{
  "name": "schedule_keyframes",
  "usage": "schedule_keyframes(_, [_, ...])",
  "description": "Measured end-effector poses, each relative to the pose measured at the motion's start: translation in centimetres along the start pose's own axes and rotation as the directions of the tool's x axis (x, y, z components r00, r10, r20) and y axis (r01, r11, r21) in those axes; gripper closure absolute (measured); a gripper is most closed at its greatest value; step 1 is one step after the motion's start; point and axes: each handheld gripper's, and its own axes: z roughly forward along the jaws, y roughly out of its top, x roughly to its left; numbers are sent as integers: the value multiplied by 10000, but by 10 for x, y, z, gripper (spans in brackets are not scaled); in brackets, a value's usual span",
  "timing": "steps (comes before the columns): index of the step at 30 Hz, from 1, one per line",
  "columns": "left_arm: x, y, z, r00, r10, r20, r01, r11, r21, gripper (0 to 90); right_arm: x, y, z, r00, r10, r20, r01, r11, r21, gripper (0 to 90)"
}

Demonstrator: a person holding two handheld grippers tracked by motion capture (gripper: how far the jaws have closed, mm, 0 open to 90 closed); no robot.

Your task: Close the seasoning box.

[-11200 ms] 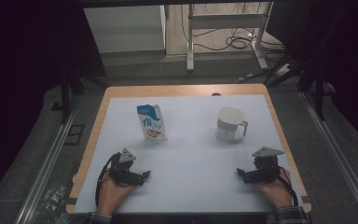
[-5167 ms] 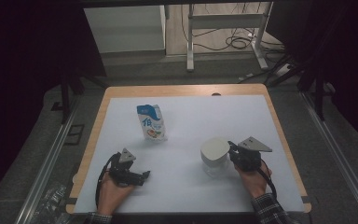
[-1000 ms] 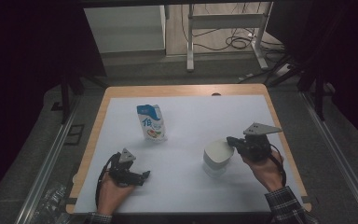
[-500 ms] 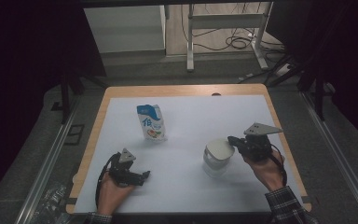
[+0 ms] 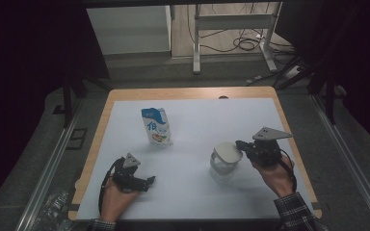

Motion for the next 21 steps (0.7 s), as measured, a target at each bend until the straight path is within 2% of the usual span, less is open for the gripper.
schedule_keyframes(8, [0, 0, 0, 10000, -1, 0, 1, 10000, 1, 2, -2, -3, 1, 9999, -1, 170, 0, 10000, 53, 894])
schedule_keyframes(11, [0, 0, 0, 10000, 3, -4, -3, 10000, -5, 2, -4, -5, 1, 9999, 169, 0, -169, 9998, -53, 894])
schedule_keyframes(21, [0, 0, 0, 10000, 6, -4, -6, 10000, -5, 2, -8, -9, 2, 9994, 332, -34, -332, 9994, -129, 893])
